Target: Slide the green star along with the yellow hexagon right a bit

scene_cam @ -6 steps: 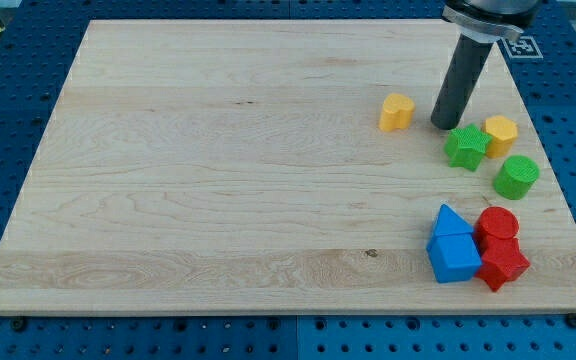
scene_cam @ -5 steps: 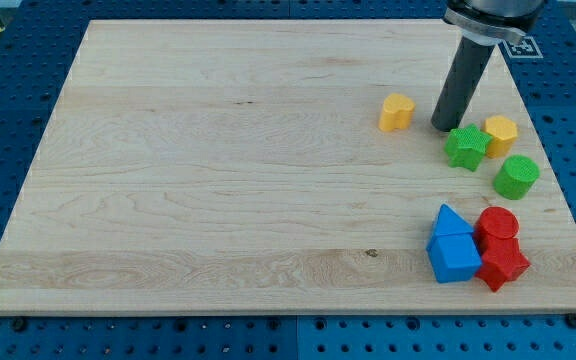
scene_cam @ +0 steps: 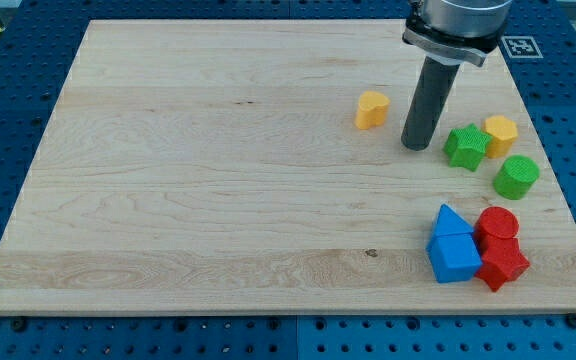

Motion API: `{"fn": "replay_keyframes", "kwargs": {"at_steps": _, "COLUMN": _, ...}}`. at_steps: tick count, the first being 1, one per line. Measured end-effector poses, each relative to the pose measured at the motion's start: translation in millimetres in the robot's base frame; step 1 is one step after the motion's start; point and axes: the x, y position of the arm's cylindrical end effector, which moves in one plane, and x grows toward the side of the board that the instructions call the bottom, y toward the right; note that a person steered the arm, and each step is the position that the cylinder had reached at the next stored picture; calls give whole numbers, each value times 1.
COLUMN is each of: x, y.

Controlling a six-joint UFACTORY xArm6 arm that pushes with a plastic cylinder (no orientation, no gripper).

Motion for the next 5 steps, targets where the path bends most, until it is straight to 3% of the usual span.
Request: {"fn": "replay_keyframes", "kwargs": {"at_steps": 5, "x": 0, "y": 60}}
